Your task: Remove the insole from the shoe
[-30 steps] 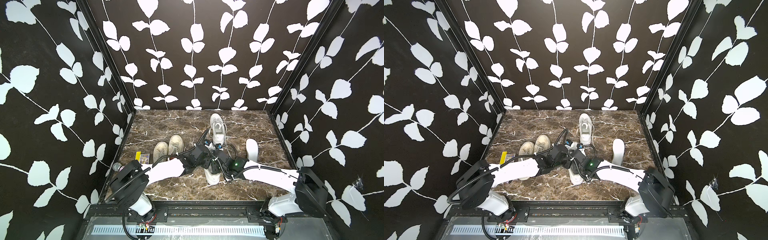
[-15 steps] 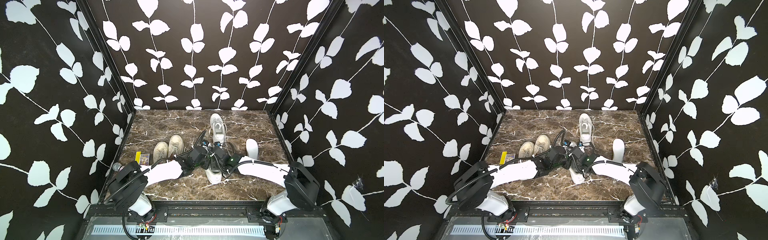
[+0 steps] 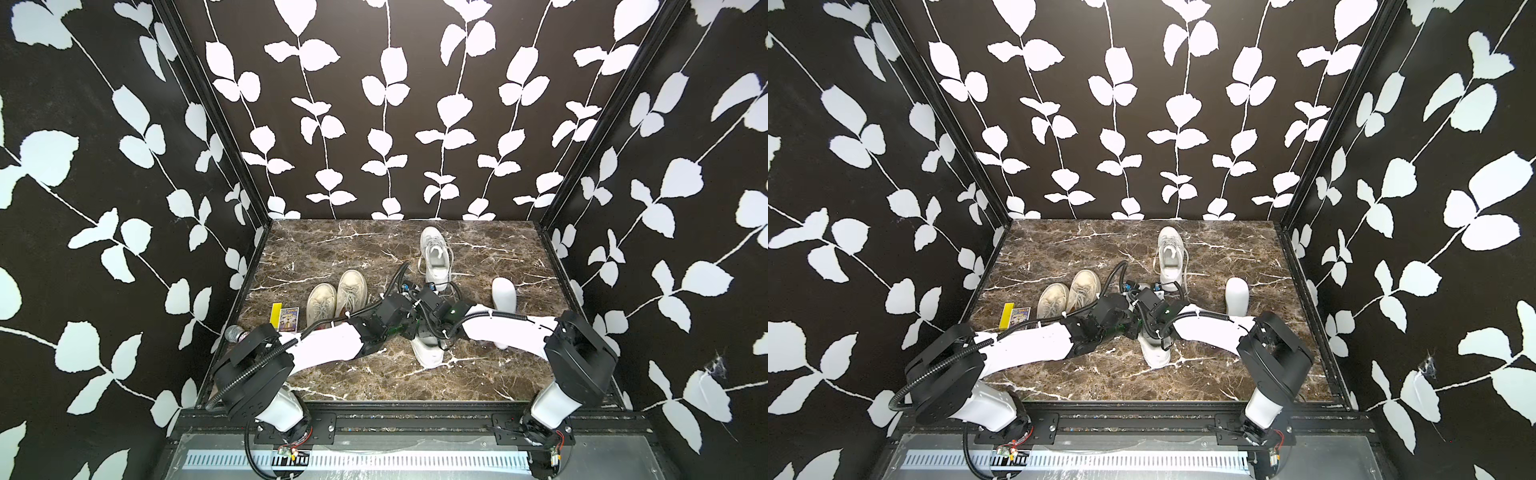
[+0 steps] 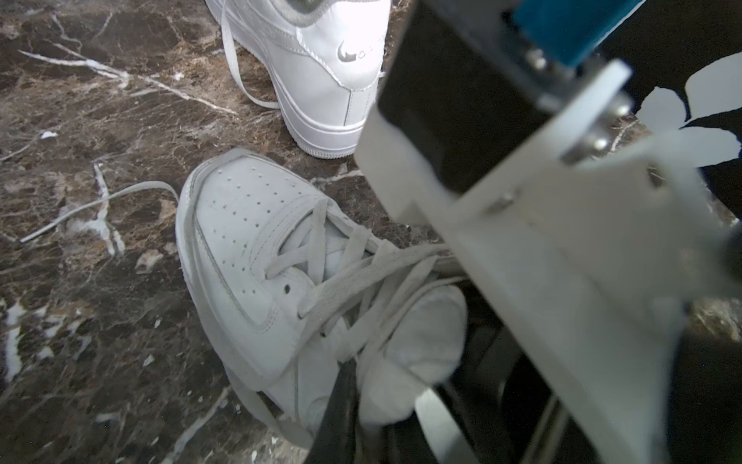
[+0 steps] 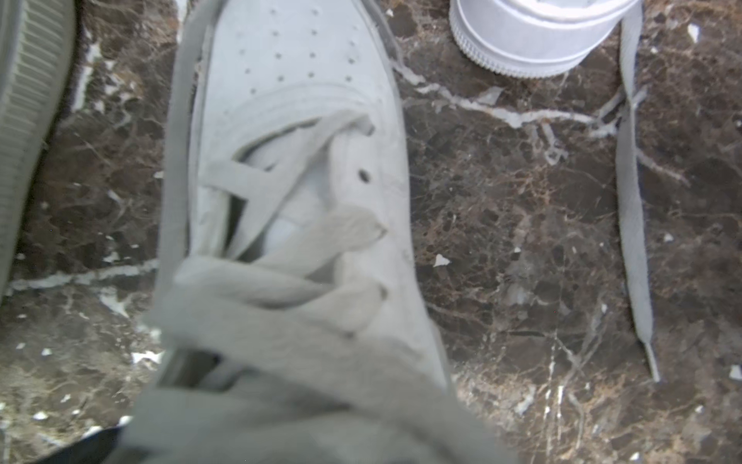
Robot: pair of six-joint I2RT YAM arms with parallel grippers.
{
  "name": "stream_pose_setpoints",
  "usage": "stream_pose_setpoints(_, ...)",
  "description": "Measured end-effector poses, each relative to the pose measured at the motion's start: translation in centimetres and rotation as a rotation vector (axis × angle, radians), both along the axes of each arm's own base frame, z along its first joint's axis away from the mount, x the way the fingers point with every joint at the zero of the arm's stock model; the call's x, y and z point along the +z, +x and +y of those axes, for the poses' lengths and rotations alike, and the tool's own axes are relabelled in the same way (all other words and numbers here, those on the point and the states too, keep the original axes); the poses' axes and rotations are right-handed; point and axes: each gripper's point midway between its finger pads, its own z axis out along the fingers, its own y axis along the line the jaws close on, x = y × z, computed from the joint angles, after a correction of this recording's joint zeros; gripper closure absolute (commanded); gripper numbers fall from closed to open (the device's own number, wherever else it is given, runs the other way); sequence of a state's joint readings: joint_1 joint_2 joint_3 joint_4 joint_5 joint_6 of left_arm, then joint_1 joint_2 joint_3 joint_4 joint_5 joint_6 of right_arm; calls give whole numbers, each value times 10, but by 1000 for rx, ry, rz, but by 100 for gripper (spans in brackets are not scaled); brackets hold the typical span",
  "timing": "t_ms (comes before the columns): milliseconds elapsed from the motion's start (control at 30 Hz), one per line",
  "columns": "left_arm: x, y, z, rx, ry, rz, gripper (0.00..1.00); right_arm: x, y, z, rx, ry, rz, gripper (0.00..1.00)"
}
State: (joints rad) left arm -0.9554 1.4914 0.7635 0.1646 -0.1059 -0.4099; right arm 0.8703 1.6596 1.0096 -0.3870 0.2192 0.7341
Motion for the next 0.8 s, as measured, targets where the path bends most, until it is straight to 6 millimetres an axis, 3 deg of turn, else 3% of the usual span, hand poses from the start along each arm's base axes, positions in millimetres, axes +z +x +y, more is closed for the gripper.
stream_pose_setpoints(133,0,0,0,1,-2,0,100,-1,0,-1,0,17,-1,100)
stream_pose_setpoints(400,2,0,3,13,-4,0,100,1,-3,5,15,85,0,100)
stream_pose_setpoints(800,-1,-2,12,39,20,2,100,20,-14,15,54,284,-24,100)
